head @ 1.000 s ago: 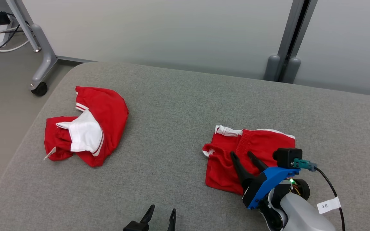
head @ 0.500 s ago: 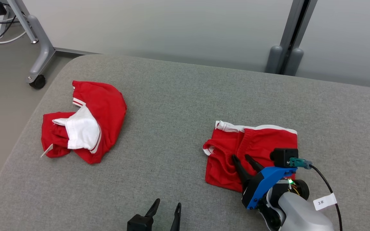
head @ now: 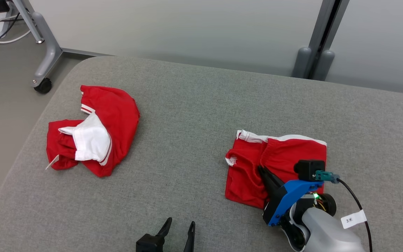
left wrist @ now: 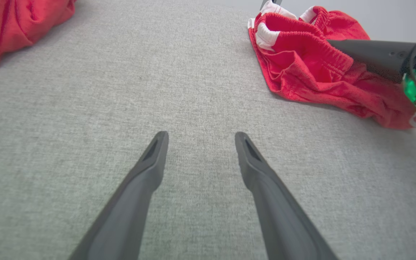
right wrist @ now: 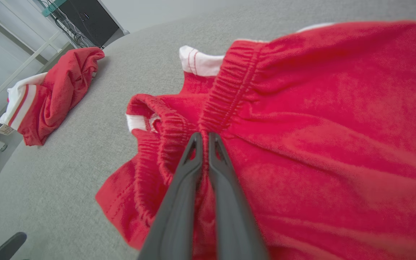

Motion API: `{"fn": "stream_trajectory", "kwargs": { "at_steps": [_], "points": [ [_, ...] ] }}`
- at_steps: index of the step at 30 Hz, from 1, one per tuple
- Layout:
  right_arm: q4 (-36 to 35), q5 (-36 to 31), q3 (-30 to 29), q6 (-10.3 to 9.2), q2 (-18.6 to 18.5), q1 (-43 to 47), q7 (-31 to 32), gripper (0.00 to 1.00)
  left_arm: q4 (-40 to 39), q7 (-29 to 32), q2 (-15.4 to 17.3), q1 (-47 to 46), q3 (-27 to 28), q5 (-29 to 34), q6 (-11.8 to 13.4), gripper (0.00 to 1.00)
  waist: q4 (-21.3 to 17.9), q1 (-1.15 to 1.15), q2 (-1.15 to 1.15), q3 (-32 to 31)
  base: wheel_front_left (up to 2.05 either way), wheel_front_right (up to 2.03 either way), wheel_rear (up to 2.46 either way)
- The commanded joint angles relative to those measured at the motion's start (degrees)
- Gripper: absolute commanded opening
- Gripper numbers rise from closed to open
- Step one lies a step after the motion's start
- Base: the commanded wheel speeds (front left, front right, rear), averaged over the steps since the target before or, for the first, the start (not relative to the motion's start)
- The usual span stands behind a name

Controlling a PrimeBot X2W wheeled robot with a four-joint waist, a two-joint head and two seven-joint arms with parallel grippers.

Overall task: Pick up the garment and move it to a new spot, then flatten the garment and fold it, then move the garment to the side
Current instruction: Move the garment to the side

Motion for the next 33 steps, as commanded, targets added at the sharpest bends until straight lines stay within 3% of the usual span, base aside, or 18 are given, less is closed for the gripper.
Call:
{"fn": "stream_trajectory", "kwargs": {
  "at_steps": [1,12,17,18,19,20,29,33],
  "points": [
    [-0.81,-0.08,0.41,0.0,-0.17,-1.43,-0.57,0.0,-0.06,-0.16,0.03,-0.47,0.11,-0.14,-0.11,1.0,-0.12,0.0,0.0,-0.13,0.0,0.0,0.0],
    [-9.28,-5.89,0.19,0.0,-0.16,-0.71,-0.97,0.0,-0.72,-0.16,0.03,-0.77,-0.88,-0.79,-0.68,1.0,0.21,0.0,0.0,-0.14,0.0,0.0,0.0],
    [-7.92,-7.49,3.53,0.0,-0.19,0.48,-0.36,0.0,-0.3,-0.16,0.03,-0.88,-1.15,-1.5,-0.82,1.0,1.21,0.0,0.0,0.34,0.0,0.0,0.0],
    [-7.34,-7.23,4.03,0.0,-0.19,0.44,0.06,0.07,-0.23,-0.16,0.03,-0.9,-1.14,-1.69,-0.77,1.0,1.39,0.0,0.0,0.5,0.0,0.0,0.0],
    [-6.95,-6.99,4.75,0.0,-0.17,0.41,0.54,0.47,-0.2,-0.16,0.03,-1.01,-1.18,-1.76,-0.74,1.0,1.52,0.0,0.0,0.67,0.0,0.0,0.0],
    [-6.4,-6.7,5.23,0.0,-0.16,0.39,1.0,1.0,-0.14,-0.16,0.03,-1.08,-1.13,-1.84,-0.62,1.0,1.59,0.0,0.0,0.81,0.0,0.0,0.0],
    [-7.62,-6.34,5.9,0.0,-0.2,-0.99,-0.77,1.0,-1.62,-0.16,0.05,-2.36,2.47,-0.54,0.83,1.0,-1.27,0.0,0.0,0.12,0.0,0.0,0.0],
    [-13.43,-11.67,-1.82,0.0,-1.97,0.6,-0.95,1.0,-3.61,-0.16,0.04,-2.9,5.77,2.08,1.96,1.0,-4.36,0.0,0.0,-1.3,0.0,0.0,0.0]
  ]
}}
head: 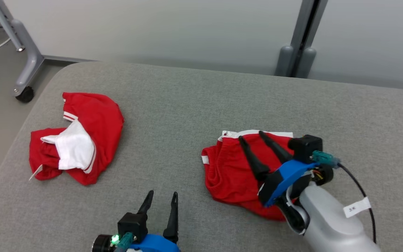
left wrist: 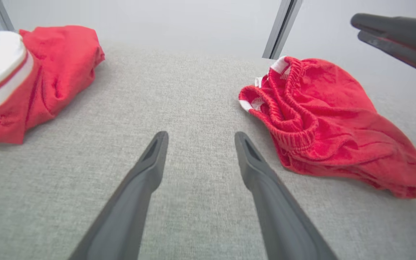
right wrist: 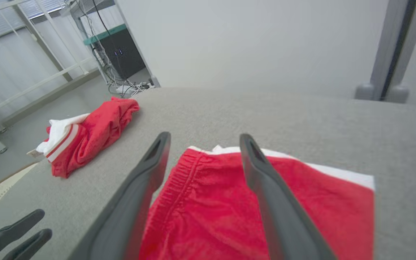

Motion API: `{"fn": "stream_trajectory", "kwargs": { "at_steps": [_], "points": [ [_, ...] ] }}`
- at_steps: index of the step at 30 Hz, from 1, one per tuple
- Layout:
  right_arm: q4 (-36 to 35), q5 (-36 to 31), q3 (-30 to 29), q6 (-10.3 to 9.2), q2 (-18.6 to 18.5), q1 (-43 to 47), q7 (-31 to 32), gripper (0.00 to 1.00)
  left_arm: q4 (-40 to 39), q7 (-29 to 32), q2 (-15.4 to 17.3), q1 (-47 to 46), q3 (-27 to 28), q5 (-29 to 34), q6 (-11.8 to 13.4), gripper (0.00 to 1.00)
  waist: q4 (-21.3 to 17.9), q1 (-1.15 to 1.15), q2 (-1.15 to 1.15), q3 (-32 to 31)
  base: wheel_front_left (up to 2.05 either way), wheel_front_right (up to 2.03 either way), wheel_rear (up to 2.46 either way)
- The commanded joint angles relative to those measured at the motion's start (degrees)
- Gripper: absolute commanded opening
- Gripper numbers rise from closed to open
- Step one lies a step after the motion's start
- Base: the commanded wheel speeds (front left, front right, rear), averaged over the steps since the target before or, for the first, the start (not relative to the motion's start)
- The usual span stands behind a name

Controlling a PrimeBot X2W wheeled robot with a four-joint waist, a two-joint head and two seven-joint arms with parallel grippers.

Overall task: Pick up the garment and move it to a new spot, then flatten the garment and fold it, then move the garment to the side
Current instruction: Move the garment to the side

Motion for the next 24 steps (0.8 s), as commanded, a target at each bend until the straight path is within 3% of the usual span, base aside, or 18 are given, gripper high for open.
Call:
{"fn": "stream_trajectory", "kwargs": {
  "at_steps": [1,6,12,17,24],
  "points": [
    [-1.85,-2.31,-3.24,-0.01,-1.19,2.49,-0.23,1.0,-0.59,-0.14,0.07,-0.65,1.35,0.98,0.57,1.0,-2.19,0.0,0.0,-1.6,0.0,0.0,0.0],
    [-8.9,-12.11,-17.94,-0.01,-0.69,9.12,-0.23,1.0,-1.7,-0.15,0.07,-1.06,6.17,5.1,1.48,1.0,-6.41,0.0,0.0,-3.55,0.0,0.0,0.0],
    [-11.89,-21.99,-28.51,-0.01,0.58,16.33,-0.23,1.0,-2.7,-0.14,0.42,0.95,12.2,8.85,1.55,1.0,-10.91,0.0,0.0,-5.49,0.0,0.0,0.0],
    [-12.01,-25.71,-31.39,-0.01,1.07,20.66,-0.24,1.0,-3.26,-0.15,0.4,4.49,16.21,10.64,1.43,1.0,-13.96,0.0,0.0,-6.86,0.0,0.0,0.0],
    [-11.1,-23.48,-28.96,-0.01,1.0,24.2,-0.24,1.0,-4.33,-0.15,0.12,8.74,18.4,11.67,0.84,1.0,-15.38,0.0,0.0,-8.01,0.0,0.0,0.0]
  ]
}}
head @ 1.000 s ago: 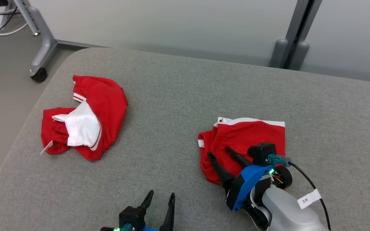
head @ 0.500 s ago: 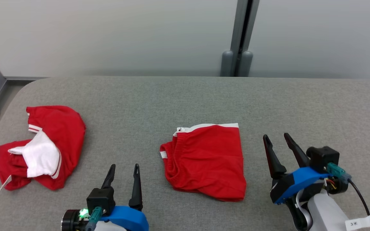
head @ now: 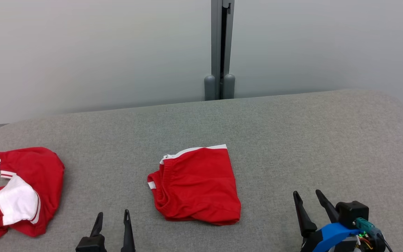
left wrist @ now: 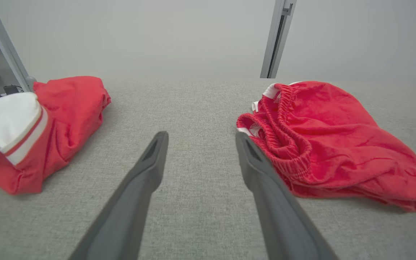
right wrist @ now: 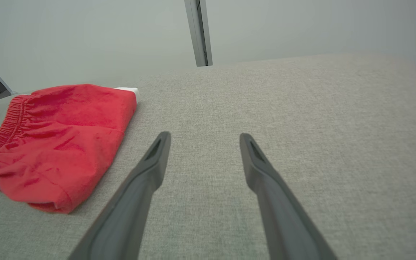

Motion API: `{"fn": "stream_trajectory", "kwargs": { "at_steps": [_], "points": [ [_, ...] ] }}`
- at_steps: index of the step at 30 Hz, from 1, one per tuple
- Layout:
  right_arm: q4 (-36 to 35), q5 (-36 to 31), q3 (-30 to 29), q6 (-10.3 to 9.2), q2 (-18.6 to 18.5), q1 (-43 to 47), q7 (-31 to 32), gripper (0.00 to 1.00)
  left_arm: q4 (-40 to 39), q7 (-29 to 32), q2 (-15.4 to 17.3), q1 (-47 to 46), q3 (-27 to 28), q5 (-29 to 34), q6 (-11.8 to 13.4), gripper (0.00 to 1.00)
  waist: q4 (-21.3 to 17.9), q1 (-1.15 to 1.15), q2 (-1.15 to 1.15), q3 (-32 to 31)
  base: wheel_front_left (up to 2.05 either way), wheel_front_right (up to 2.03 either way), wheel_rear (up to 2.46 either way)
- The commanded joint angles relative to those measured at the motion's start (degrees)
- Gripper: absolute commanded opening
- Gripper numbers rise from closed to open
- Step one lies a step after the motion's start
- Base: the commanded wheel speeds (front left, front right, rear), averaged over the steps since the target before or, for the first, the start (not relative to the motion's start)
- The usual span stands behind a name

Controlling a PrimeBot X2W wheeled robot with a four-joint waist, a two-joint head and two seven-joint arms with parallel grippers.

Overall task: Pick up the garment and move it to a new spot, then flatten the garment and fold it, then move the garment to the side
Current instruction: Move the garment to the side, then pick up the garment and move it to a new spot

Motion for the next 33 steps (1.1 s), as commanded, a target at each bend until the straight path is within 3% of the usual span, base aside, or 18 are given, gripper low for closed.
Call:
{"fn": "stream_trajectory", "kwargs": {
  "at_steps": [1,10,16,24,31,32,33],
  "points": [
    [0.02,0.45,0.29,0.0,-0.01,0.52,-0.17,1.0,-0.27,-0.16,0.0,0.53,0.13,0.39,-0.41,1.0,-0.02,0.01,0.0,-0.17,0.0,0.0,0.0],
    [1.65,2.65,3.19,0.0,0.01,-1.1,-0.18,1.0,0.12,-0.16,-0.06,-0.62,-1.67,-0.19,-1.89,1.0,1.91,0.01,0.0,0.42,0.0,0.0,0.0],
    [5.28,7.24,8.33,0.0,-0.01,-5.85,-0.19,1.0,0.21,-0.16,-0.07,-2.19,-6.33,-1.09,-3.76,1.0,6.21,0.01,0.0,2.92,0.0,0.0,0.0],
    [15.23,7.32,9.4,0.0,-0.07,-15.54,-0.14,1.0,-0.07,-0.16,-0.06,-4.81,-10.75,-2.11,-3.27,1.0,13.32,0.01,0.0,8.69,0.0,0.0,0.0],
    [25.33,4.32,8.5,0.0,-0.04,-19.45,0.34,1.0,-0.13,-0.16,-0.07,-5.62,-11.04,-2.12,-2.85,1.0,15.19,0.01,0.0,10.76,0.0,0.0,0.0],
    [26.35,4.44,8.86,0.0,-0.03,-19.42,0.44,0.78,-0.19,-0.16,-0.07,-5.7,-10.95,-2.13,-2.7,1.0,15.09,0.01,0.0,10.98,0.0,0.0,0.0],
    [27.12,4.4,9.46,0.0,-0.02,-19.23,0.47,0.35,-0.19,-0.16,-0.07,-5.81,-10.86,-2.23,-2.54,1.0,14.83,0.01,0.0,11.16,0.0,0.0,0.0]
  ]
}}
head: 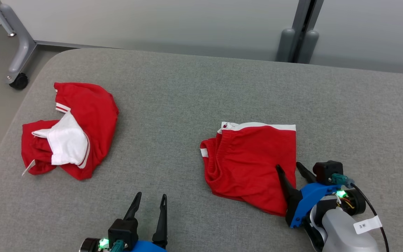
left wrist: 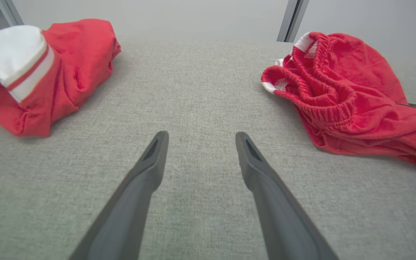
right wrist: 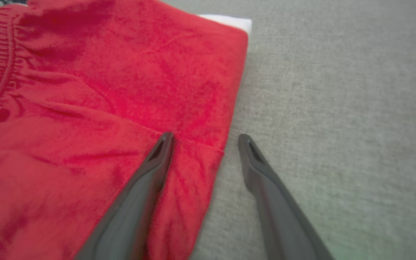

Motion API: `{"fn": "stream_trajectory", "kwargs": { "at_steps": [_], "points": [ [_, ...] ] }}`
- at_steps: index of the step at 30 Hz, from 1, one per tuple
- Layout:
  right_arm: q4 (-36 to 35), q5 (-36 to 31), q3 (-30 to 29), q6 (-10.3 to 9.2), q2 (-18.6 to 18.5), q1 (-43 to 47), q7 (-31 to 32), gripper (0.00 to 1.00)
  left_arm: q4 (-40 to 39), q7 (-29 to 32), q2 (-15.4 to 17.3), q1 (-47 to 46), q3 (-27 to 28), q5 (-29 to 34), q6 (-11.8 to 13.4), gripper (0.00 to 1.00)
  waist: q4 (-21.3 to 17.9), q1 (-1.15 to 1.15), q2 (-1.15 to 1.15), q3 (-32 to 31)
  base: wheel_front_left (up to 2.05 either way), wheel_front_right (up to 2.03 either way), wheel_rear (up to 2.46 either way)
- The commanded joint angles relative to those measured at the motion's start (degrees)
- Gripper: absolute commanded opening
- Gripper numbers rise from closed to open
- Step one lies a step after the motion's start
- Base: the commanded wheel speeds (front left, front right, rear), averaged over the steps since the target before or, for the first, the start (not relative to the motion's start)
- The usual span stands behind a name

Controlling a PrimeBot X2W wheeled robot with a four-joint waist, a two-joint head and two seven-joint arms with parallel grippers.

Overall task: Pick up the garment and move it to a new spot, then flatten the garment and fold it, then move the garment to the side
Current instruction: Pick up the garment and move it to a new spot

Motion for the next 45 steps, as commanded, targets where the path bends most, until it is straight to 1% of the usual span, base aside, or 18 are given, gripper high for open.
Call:
{"fn": "stream_trajectory", "kwargs": {
  "at_steps": [1,3,6,9,15,20,24,26,30,34,40,45],
  "points": [
    [1.75,0.31,0.82,0.0,0.05,1.26,0.91,0.0,-0.03,-0.16,0.02,-1.02,-0.06,-0.15,0.28,1.0,-0.21,-0.01,0.0,0.29,0.0,0.0,0.0],
    [1.73,1.06,1.35,0.0,0.04,1.38,0.82,0.0,0.16,-0.16,0.01,-1.24,-0.01,-0.59,0.31,1.0,-1.49,-0.01,0.0,0.09,0.0,0.0,0.0],
    [0.03,1.18,0.94,-0.07,-0.34,1.78,0.64,0.0,0.31,-0.16,0.01,-1.13,0.52,-0.78,0.3,1.0,-4.93,-0.01,0.0,-0.88,0.0,0.0,0.0],
    [-2.46,0.36,-0.34,-0.1,-0.47,3.33,0.47,0.0,0.56,-0.16,-0.01,-1.37,0.64,-0.61,-0.22,1.0,-9.66,-0.01,0.0,-2.25,0.0,0.0,0.0],
    [-5.13,-2.71,-2.93,-0.1,-0.72,6.18,0.48,0.0,0.81,-0.16,-0.03,-3.09,-0.29,-1.57,-1.13,1.0,-20.86,-0.01,0.0,-3.94,0.0,0.0,0.0],
    [-6.61,-3.92,-3.07,-0.06,-0.62,7.75,0.39,0.0,1.28,-0.16,0.02,-4.91,-1.93,-3.2,-1.33,1.0,-29.64,-0.01,0.0,-4.64,0.0,0.0,0.0],
    [-7.32,-3.41,-2.16,-0.04,-0.53,8.37,0.31,0.0,1.86,-0.16,0.01,-5.74,-3.06,-4.37,-1.15,1.0,-34.99,-0.01,0.0,-4.47,0.0,0.0,0.0],
    [-7.58,-3.03,-1.72,-0.03,-0.54,8.31,0.29,0.0,2.31,-0.16,0.06,-6.11,-3.76,-4.78,-1.06,1.0,-36.51,-0.01,0.0,-4.21,0.0,0.0,0.0],
    [-7.92,-2.8,-1.93,-0.01,-1.56,8.18,0.27,0.0,3.11,-0.16,0.07,-6.76,-4.82,-6.15,-1.0,1.0,-37.09,-0.01,0.0,-3.44,0.0,0.0,0.0],
    [-7.73,-3.65,-2.26,-0.01,-3.09,5.63,0.27,0.0,4.17,-0.16,0.12,-6.99,-4.46,-5.81,-0.55,1.0,-35.21,-0.01,0.0,-1.76,0.0,0.0,0.0],
    [-5.11,-5.18,-3.66,-0.01,-8.31,-0.79,0.27,0.0,5.56,-0.16,0.05,-8.18,-2.55,-2.24,-0.92,1.0,-30.28,-0.01,0.0,2.85,0.0,0.0,0.0],
    [0.62,-7.12,-7.42,-0.01,-15.04,-8.16,0.36,0.0,5.14,-0.16,0.03,-9.03,-1.15,0.59,-1.59,1.0,-26.45,-0.01,0.0,7.49,0.0,0.0,0.0]
  ]
}}
